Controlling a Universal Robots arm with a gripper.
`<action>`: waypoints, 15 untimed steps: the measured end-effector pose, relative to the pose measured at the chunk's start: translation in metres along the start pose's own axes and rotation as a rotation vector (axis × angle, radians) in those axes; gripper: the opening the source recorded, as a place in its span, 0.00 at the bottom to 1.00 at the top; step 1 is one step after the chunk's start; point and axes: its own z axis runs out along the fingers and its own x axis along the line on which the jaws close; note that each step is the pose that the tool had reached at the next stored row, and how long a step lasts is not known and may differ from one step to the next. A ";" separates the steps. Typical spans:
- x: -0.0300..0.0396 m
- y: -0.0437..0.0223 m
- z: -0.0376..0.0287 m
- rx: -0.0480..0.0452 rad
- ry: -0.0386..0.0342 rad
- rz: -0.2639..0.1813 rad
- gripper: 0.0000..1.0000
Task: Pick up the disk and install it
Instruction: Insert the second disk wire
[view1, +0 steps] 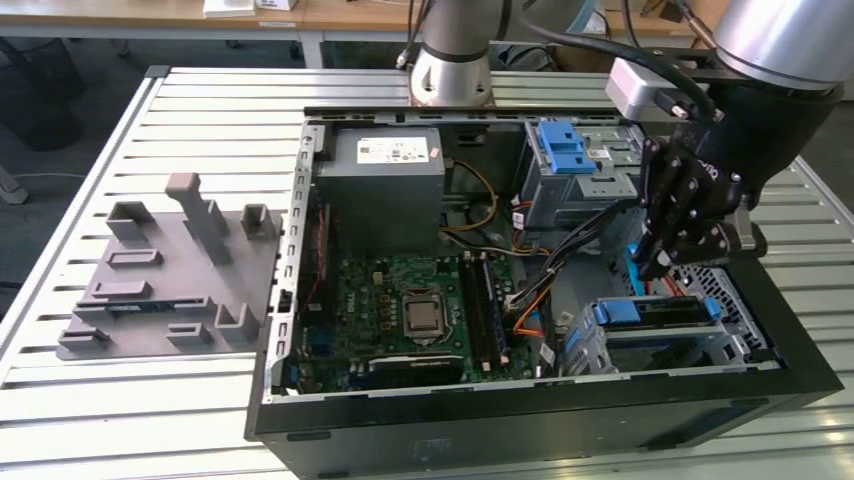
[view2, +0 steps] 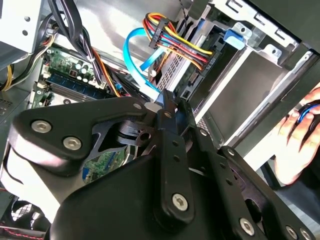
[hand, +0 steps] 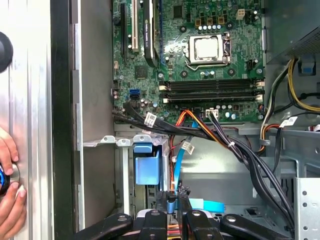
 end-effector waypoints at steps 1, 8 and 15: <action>0.0000 0.0005 0.0000 0.0001 0.0000 0.000 0.23; 0.0001 0.0029 0.0001 0.0013 -0.0001 0.000 0.23; 0.0002 0.0061 0.0001 0.0097 -0.0003 0.001 0.23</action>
